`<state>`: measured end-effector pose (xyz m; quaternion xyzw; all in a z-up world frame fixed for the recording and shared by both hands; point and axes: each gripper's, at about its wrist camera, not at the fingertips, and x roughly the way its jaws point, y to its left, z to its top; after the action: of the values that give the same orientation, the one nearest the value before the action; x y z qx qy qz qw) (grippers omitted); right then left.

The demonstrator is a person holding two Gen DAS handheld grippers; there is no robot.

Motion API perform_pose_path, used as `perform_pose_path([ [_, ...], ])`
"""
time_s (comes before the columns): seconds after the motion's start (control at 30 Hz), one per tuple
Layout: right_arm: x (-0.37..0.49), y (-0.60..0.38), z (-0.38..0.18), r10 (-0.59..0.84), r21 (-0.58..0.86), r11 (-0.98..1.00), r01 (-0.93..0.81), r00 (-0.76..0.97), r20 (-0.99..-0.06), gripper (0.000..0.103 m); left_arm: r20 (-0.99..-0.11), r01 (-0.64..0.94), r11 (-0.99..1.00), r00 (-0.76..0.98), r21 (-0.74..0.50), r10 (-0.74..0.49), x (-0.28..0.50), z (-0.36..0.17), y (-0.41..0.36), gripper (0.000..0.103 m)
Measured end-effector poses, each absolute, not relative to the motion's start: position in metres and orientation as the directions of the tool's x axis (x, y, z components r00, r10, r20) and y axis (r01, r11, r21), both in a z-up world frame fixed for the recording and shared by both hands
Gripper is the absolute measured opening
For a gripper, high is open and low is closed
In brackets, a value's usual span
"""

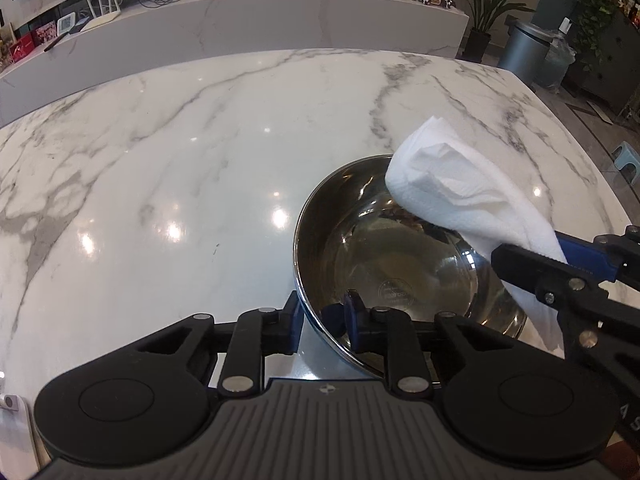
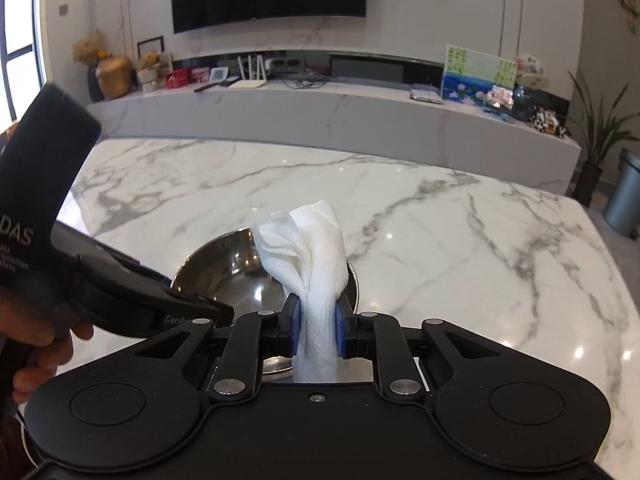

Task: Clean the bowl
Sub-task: 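Grip the bowl rim with the left tool while the right tool lifts the cloth into the bowl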

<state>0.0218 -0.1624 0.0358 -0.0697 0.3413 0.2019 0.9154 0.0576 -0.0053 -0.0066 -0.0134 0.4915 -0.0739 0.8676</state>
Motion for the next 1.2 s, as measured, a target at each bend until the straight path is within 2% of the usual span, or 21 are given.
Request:
perform_pose_path([
  [0.2,0.023,-0.166,0.031,0.298,0.004,0.915,-0.403,0.671,-0.679,0.015,-0.847,0.118,0.980,0.494,-0.158,-0.196,0.056,-0.004,-0.002,0.023],
  [0.4,0.021,-0.163,0.028,0.274,-0.036,0.913,-0.406,0.676,-0.684,0.015,-0.837,0.146,0.982,0.517,-0.122,-0.181,0.053,-0.001,-0.008,0.023],
  [0.63,0.018,-0.158,0.025,0.266,-0.063,0.903,-0.425,0.669,-0.693,0.015,-0.816,0.169,0.985,0.566,-0.028,-0.120,0.050,0.005,-0.017,0.019],
  [0.83,0.011,-0.157,0.033,0.304,-0.065,0.887,-0.457,0.686,-0.661,0.015,-0.800,0.178,0.984,0.592,0.011,-0.098,0.049,0.009,-0.021,0.015],
  [1.2,0.020,-0.150,0.012,0.329,-0.018,0.857,-0.514,0.575,-0.749,0.015,-0.790,0.192,0.981,0.603,0.008,-0.112,0.046,0.012,-0.026,0.013],
])
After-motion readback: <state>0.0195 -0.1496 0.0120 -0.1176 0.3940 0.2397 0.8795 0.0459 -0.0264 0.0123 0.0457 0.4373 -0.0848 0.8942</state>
